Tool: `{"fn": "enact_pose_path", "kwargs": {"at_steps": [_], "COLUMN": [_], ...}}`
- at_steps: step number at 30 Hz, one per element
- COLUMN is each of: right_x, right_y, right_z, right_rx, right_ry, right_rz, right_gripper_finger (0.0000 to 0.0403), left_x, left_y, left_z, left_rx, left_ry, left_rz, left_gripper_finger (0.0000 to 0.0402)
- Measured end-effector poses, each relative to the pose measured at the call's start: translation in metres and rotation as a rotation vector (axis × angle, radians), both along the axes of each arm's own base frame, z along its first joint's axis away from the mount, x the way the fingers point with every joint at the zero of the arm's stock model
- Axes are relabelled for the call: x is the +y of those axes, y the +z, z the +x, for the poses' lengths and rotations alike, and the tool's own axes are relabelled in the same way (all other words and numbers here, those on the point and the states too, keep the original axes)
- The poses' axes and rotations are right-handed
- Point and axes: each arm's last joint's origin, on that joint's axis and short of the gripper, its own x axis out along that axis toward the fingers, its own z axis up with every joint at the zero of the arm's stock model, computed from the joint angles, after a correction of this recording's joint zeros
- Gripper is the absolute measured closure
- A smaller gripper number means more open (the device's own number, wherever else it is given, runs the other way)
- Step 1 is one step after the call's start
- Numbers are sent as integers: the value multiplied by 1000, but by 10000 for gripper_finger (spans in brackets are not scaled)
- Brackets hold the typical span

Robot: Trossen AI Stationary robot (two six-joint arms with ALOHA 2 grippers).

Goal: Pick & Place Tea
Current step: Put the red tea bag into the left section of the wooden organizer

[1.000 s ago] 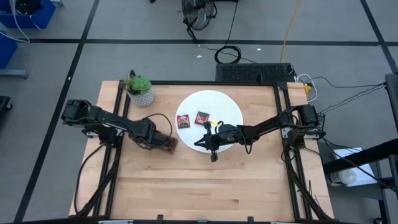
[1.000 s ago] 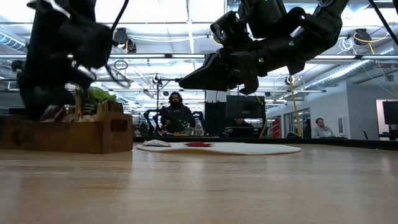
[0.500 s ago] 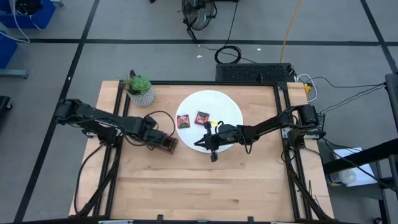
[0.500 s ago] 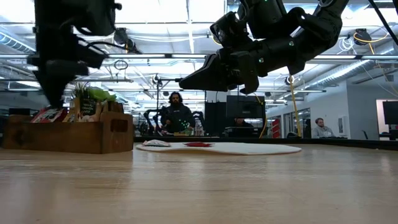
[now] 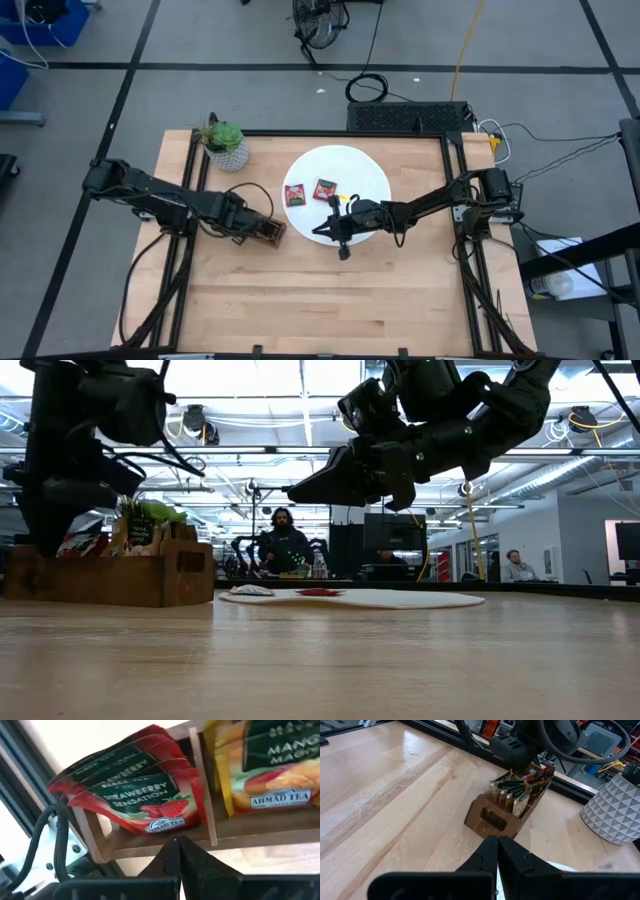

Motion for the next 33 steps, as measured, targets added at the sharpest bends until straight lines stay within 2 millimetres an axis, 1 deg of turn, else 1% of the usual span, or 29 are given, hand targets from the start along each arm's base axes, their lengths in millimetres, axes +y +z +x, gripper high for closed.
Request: {"fn": "enact_pose_path", "kwargs": {"at_steps": [4, 7, 12, 19, 28, 31, 33], "right_x": [0, 0, 0, 0, 0, 0, 0], "right_y": [0, 0, 0, 0, 0, 0, 0], "right_z": [0, 0, 0, 0, 0, 0, 0], "right_rx": [-1, -1, -1, -1, -1, -1, -1], "right_ry": [0, 0, 0, 0, 1, 2, 2], "right_rz": [0, 1, 1, -2, -6, -7, -7], "right_gripper_finger": [403, 403, 403, 403, 403, 403, 403], "left_x": [2, 0, 2, 2, 6, 9, 11], "left_y": [1, 10, 10, 1, -16, -20, -21], "left_z": [-3, 1, 0, -7, -13, -12, -11], "left_rx": [18, -33, -26, 10, -12, -43, -59], "left_ry": [4, -18, -11, 34, 85, 101, 97], "left_rz": [32, 8, 4, -23, -74, -54, 9], "left_gripper_finger": [401, 401, 401, 401, 401, 400, 400]}}
